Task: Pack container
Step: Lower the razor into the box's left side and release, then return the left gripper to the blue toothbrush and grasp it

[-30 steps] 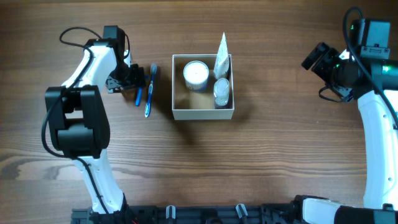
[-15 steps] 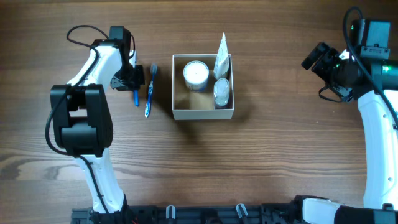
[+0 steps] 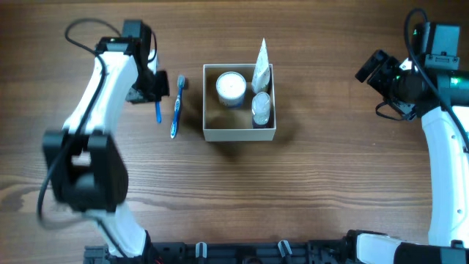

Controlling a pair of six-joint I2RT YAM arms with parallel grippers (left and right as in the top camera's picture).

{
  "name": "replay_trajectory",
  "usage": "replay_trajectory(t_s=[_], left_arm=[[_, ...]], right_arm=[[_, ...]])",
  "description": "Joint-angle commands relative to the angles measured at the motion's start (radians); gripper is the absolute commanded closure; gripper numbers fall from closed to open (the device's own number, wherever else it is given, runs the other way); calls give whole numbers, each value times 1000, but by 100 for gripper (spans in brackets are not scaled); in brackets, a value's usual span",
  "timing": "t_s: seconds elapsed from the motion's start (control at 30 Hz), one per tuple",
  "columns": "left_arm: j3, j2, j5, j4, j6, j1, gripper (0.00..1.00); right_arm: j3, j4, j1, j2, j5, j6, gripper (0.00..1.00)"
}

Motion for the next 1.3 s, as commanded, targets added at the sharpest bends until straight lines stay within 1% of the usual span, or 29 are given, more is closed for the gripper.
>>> replay_trajectory(t_s=[0.0,0.03,0.13,0.23,0.27,0.4,0.6,0.7,0.77,0.8,0.87,1.03,1.13,1.2,1.27], left_arm=[[37,-201,53,16,-37,-141,93],[37,-221,50,27,-45,-179,93],[35,-234,6,51,-64,-306,87],[22,-197,-81,76,-146,-378,85],[15,-164,-86,94,-173,-403,85],[15,-90,-94,98,-238,-420,87],[14,-17,-132,109,-243,-418,85],[16,-18,-147,108,-242,-418,86],[23,-36,-150,100,-242,-418,84],[25,-52,-150,95,-242,-418,82],[27,-95,-166,85,-242,-417,72],[27,-198,-266,40,-239,-367,39],[24,-197,-265,19,-231,-295,20],[11,-173,-236,15,-230,-239,11],[-16,-129,-170,30,-172,-176,7]], right_arm=[[2,0,-3,5,-2,-18,0],[2,0,-3,5,-2,-18,0],[2,0,-3,5,-2,-18,0],[2,0,-3,5,-2,-18,0],[2,0,-3,5,-2,-18,0],[2,0,-3,5,-2,-18,0],[2,0,-3,5,-2,-18,0],[2,0,-3,5,-2,-18,0],[2,0,-3,5,-2,-18,0],[2,0,-3,5,-2,-18,0],[2,0,-3,5,-2,-18,0],[2,0,-3,5,-2,-18,0],[2,0,-3,5,-2,-18,0],[2,0,-3,5,-2,-18,0],[2,0,-3,5,-2,-18,0]])
